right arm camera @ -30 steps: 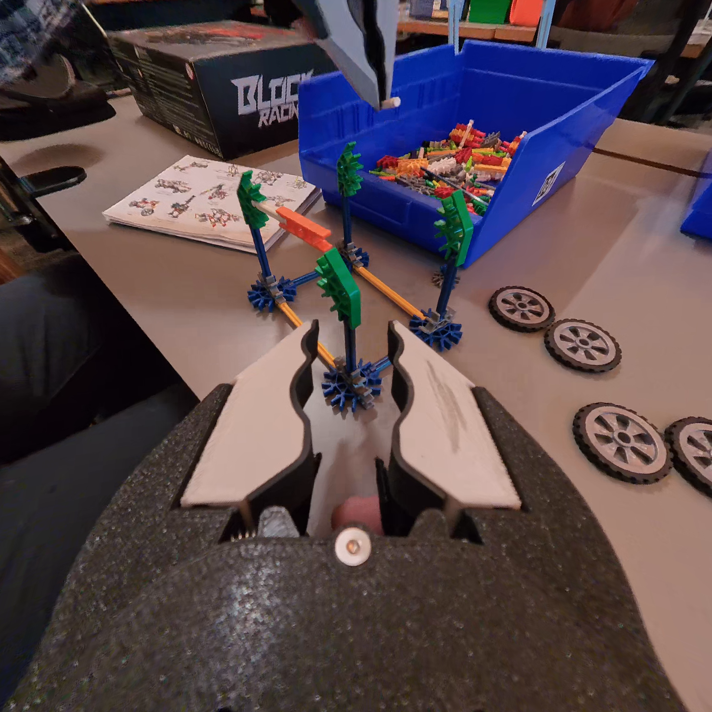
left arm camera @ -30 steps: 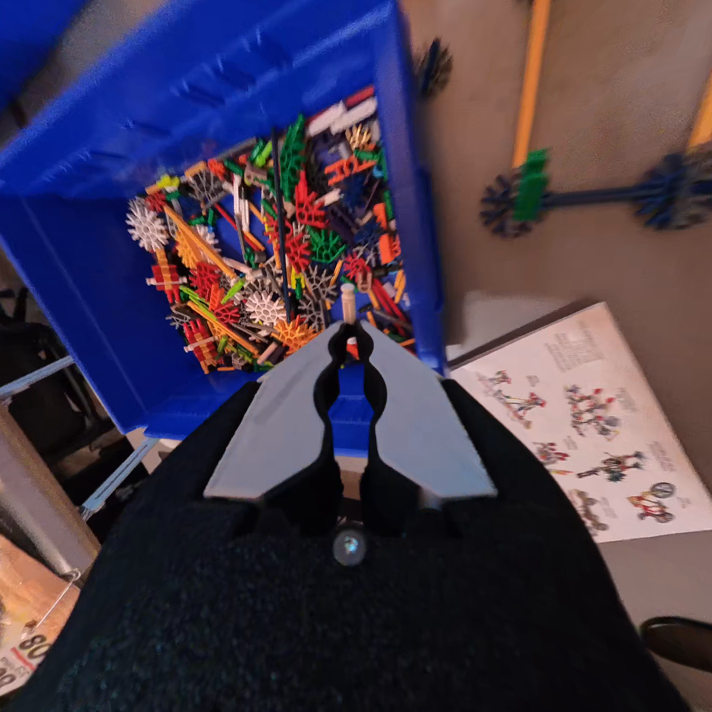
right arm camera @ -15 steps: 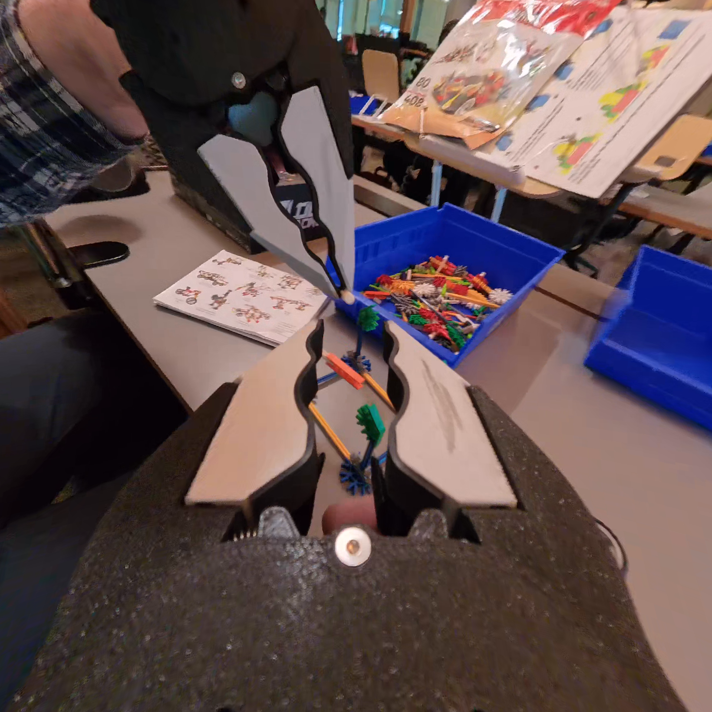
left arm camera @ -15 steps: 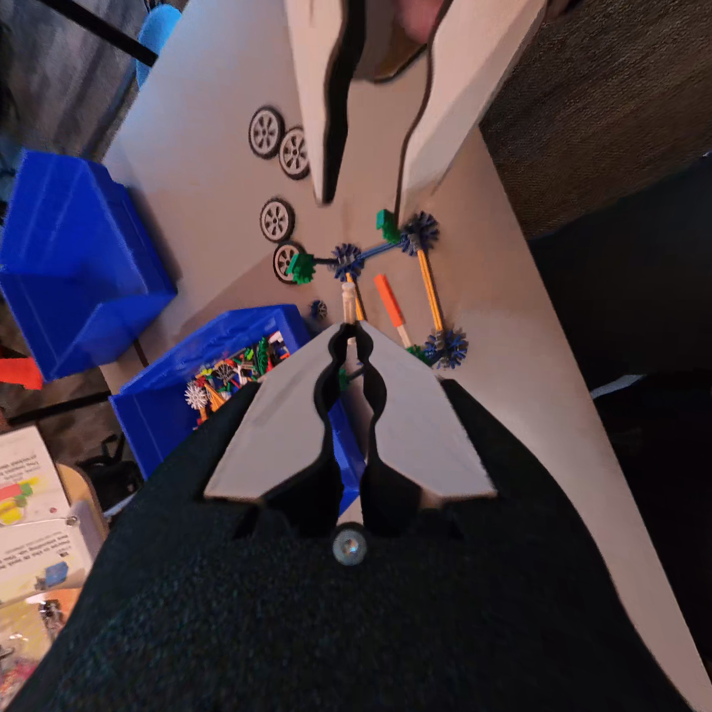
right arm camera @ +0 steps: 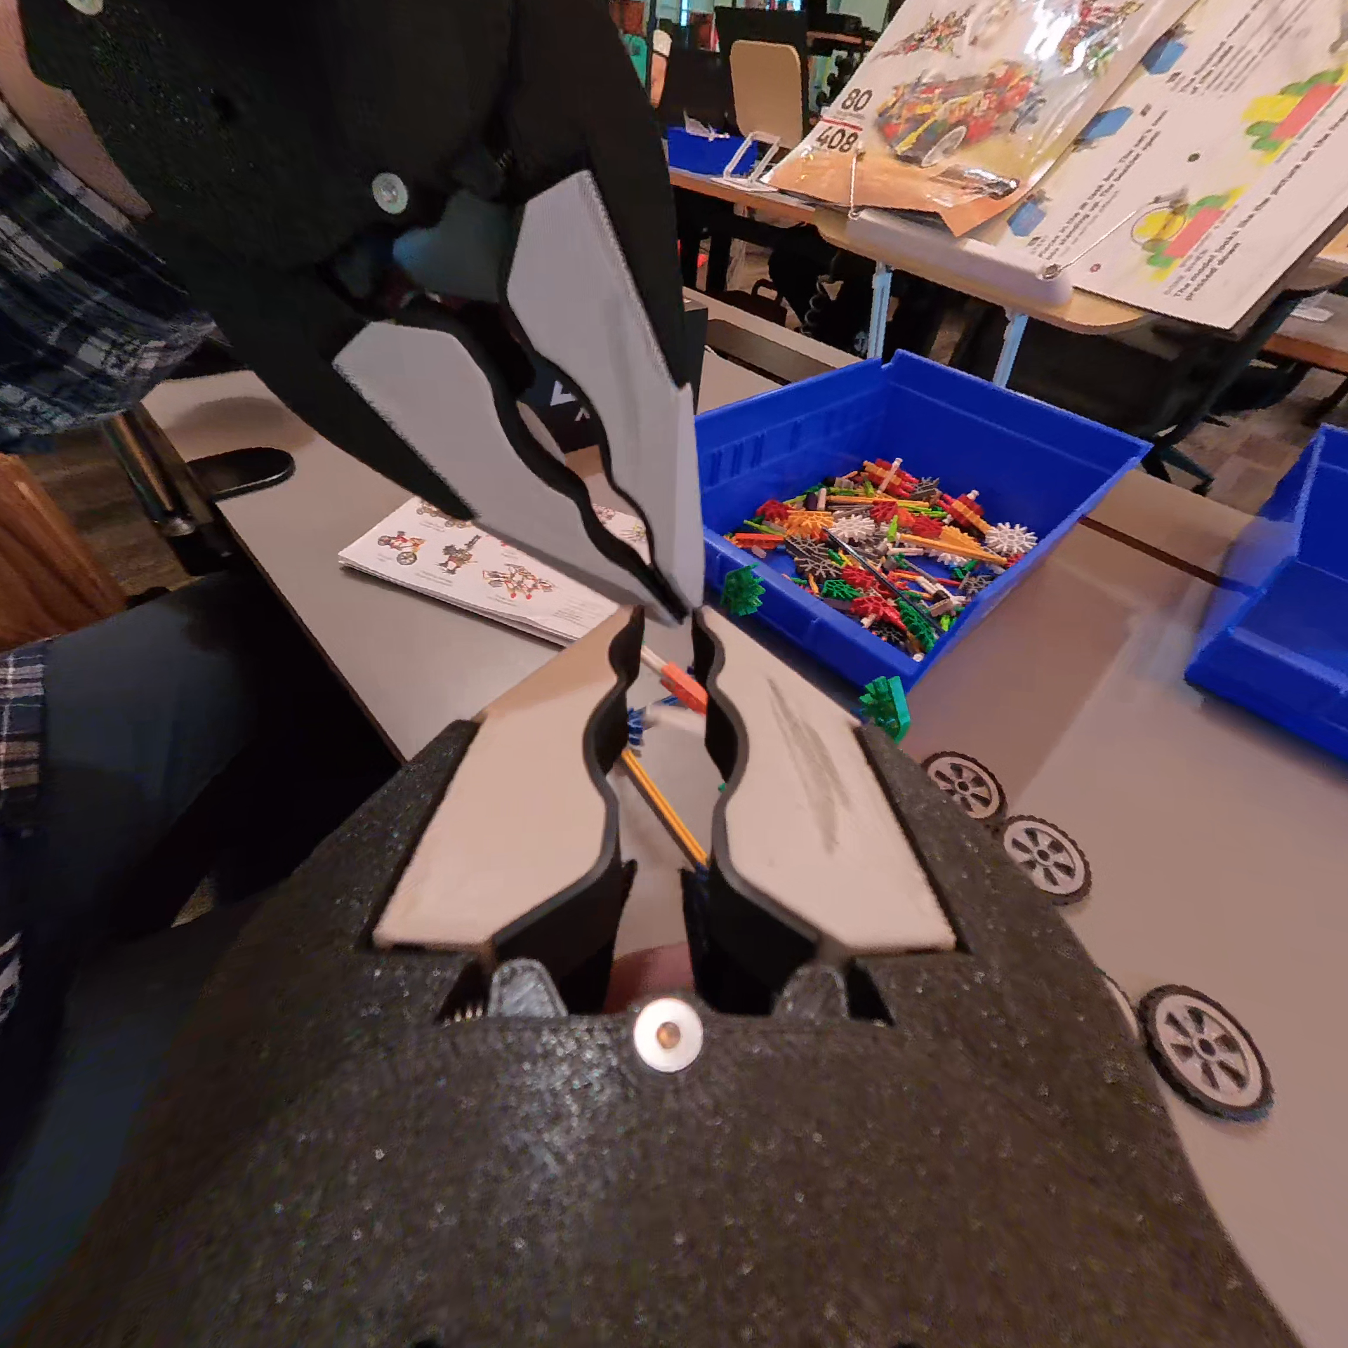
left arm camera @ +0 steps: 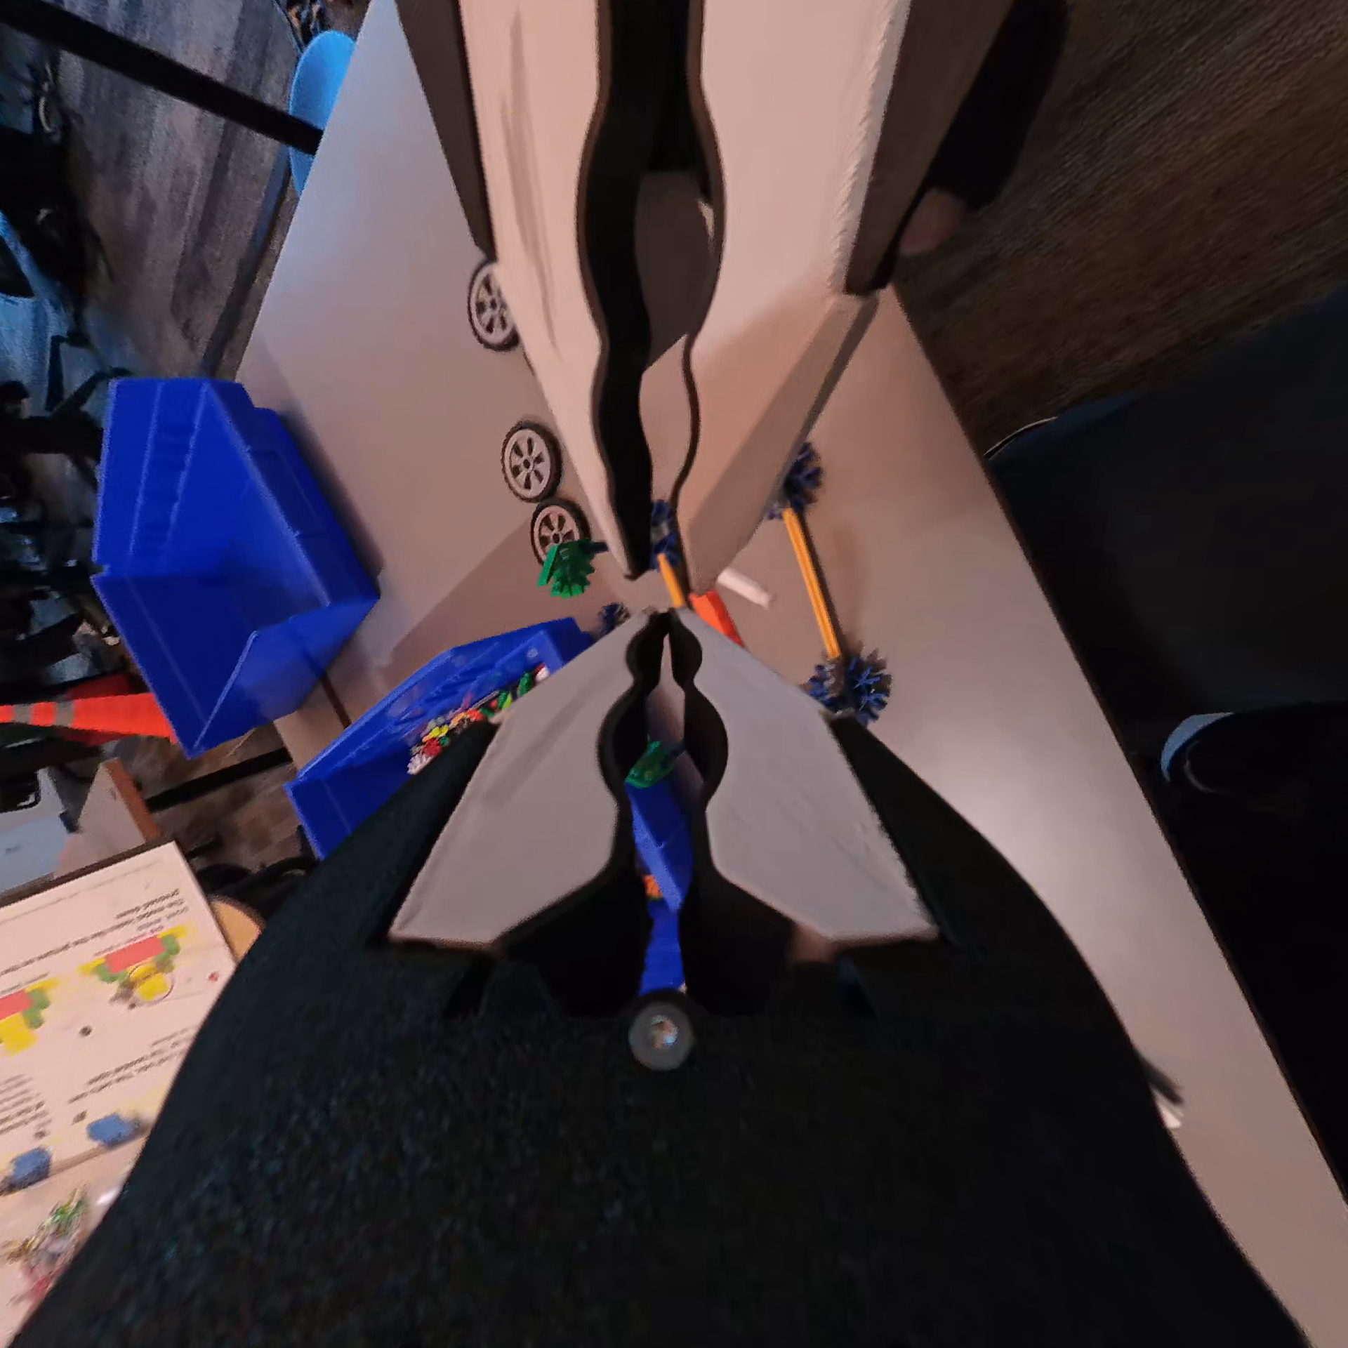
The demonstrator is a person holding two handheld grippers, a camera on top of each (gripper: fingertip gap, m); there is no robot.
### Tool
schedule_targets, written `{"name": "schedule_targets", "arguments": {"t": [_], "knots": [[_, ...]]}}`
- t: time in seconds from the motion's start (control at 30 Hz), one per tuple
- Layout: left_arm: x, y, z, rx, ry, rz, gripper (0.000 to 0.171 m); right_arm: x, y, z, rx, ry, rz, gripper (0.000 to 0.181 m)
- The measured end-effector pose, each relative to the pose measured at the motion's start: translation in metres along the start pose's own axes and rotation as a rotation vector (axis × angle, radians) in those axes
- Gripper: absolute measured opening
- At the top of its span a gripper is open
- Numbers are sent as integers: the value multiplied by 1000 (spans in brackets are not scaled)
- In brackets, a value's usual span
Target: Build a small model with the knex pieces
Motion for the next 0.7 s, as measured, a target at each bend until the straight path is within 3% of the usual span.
{"name": "schedule_targets", "arguments": {"t": [0.27, 0.43, 0.6, 0.7], "knots": [[11, -16, 8, -51, -25, -29, 0, -14, -14, 9, -5, -83, -61, 11], [14, -28, 41, -143, -46, 28, 5, -30, -58, -12, 29, -29, -149, 15], [47, -36, 80, -382, -110, 97, 17, -12, -92, -31, 33, 9, -219, 18], [77, -51, 96, -541, -63, 65, 22, -2, -100, -34, 69, 24, -208, 18]]}}
Point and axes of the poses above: each gripper's, where its closed fingertips meet, x out along the fingers, y out of its top, z = x × y across the jaws, the point moved 8 cm from there along -x, back along the fingers, and after that the axes turned 5 degrees about z, right-handed, at the moved point
